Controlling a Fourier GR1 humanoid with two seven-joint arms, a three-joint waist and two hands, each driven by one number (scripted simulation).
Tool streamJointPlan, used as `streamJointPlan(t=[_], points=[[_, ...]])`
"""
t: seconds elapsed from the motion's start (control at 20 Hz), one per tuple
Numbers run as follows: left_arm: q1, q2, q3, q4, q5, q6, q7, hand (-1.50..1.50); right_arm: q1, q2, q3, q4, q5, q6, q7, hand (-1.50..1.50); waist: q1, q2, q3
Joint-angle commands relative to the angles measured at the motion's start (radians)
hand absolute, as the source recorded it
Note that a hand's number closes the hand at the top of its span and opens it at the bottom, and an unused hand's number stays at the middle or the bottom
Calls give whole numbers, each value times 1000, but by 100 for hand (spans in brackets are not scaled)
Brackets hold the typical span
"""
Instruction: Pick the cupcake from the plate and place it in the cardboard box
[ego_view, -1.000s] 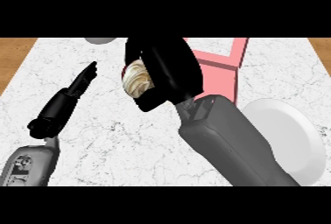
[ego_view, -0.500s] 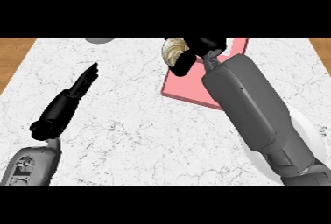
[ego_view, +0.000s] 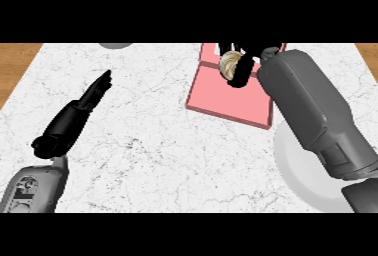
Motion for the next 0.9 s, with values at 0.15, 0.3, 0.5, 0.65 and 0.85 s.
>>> streamJointPlan(t=[0.15,0.3,0.5,0.65,0.85], points=[[-14,-14,4,-19,-6,14,29,0,-32,-14,7,158,-3,133,-214,-150,-5,-2,1],[40,22,33,-25,27,-30,-13,0,-50,-22,-53,168,-51,107,-319,-150,-1,-3,1],[-7,-16,6,5,-2,7,13,0,-67,6,-268,123,-253,25,-373,-150,-14,-2,3],[19,-6,10,-21,8,-6,4,0,-24,41,-463,162,-441,-1,-356,-150,-7,-2,5],[8,-16,-2,10,-14,6,-19,0,-67,48,-605,235,-567,-23,-261,-150,-3,5,1]])
